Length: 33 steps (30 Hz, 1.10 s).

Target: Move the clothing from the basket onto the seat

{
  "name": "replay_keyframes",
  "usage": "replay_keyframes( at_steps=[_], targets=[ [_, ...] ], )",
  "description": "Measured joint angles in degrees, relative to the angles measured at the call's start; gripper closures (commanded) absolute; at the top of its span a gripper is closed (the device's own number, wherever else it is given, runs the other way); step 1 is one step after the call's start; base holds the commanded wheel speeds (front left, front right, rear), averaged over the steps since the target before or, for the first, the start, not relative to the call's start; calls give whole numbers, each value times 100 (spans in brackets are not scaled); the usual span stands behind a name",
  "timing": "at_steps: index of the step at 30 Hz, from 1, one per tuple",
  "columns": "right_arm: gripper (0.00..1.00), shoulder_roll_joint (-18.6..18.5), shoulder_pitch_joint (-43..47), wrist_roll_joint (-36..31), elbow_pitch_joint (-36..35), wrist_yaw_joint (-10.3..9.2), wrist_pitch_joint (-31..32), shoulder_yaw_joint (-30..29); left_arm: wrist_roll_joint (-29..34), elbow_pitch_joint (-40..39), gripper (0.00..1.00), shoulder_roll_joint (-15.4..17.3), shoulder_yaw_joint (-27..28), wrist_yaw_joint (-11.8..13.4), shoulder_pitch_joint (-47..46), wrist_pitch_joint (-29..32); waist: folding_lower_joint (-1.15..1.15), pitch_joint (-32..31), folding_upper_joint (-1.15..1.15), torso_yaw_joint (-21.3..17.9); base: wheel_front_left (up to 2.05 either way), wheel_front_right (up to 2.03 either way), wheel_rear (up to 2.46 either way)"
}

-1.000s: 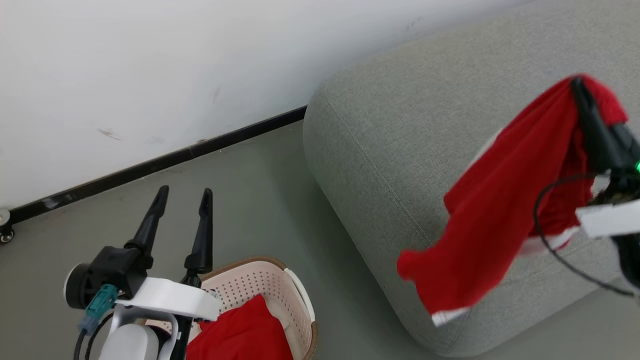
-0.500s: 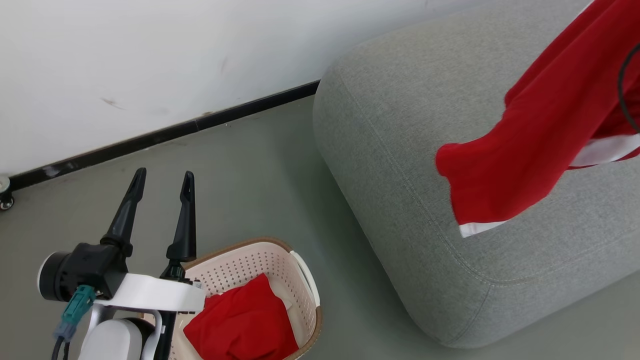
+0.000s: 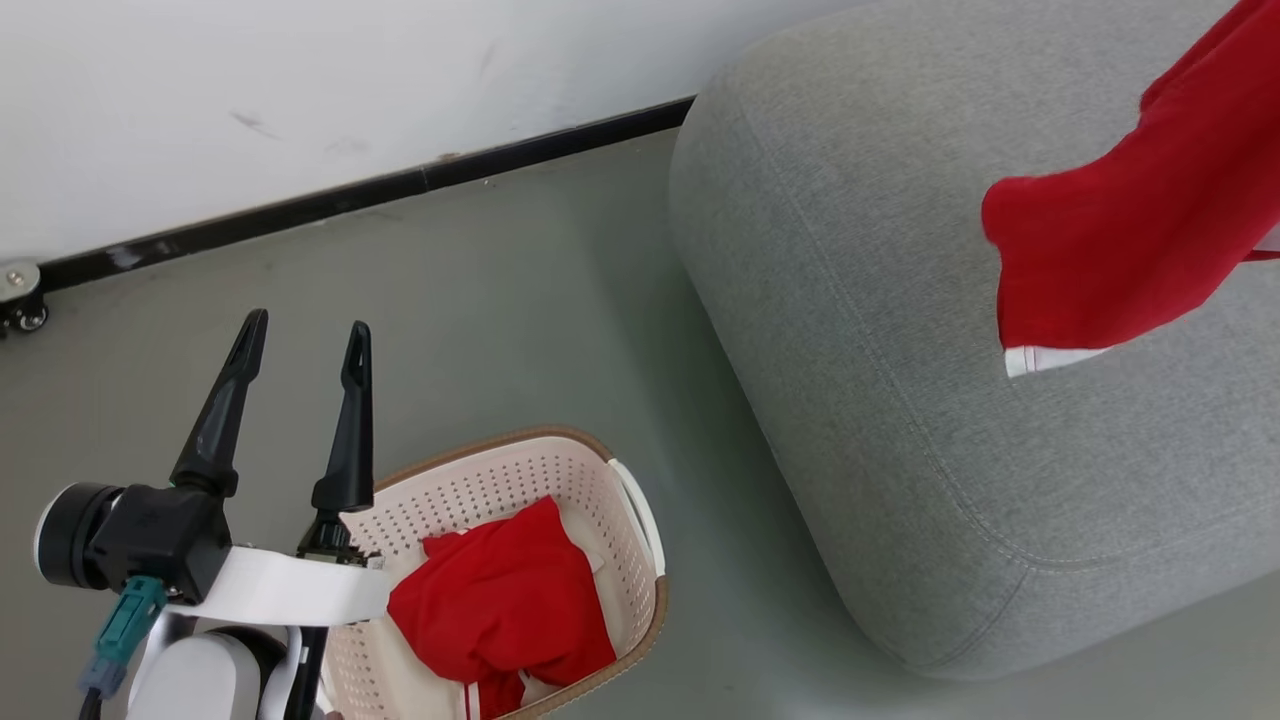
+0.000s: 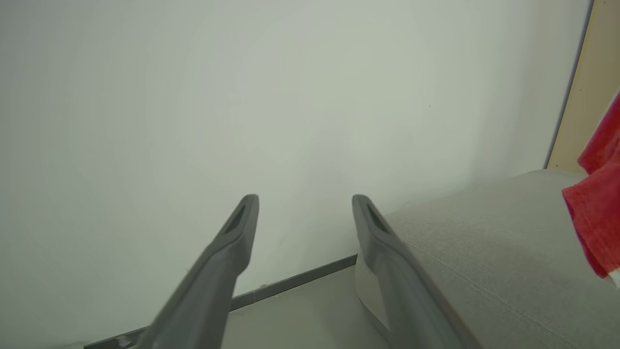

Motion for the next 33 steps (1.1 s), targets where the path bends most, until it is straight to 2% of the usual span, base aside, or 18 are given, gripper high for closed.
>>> replay_keyframes(
  at_steps=[14, 18, 27, 33],
  targets=[
    [100, -226, -635, -350, 923, 1, -171, -320, 190, -424, 0, 259, -101, -11, -5, 311, 0, 447, 0, 406, 0, 0, 0],
    [100, -269, -734, -371, 1099, 0, -261, -337, 216, -517, 0, 304, -163, -96, -44, 403, 0, 566, 0, 510, 0, 0, 0],
    [100, -252, -790, -664, 1518, 0, -709, -411, 311, -687, 0, 408, -309, -210, -165, 626, 0, 839, 0, 686, 0, 0, 0],
    [100, -76, -756, -703, 1929, 0, -1031, -501, 344, -799, 0, 491, -357, -244, -219, 806, 0, 996, 0, 759, 0, 0, 0]
  ],
)
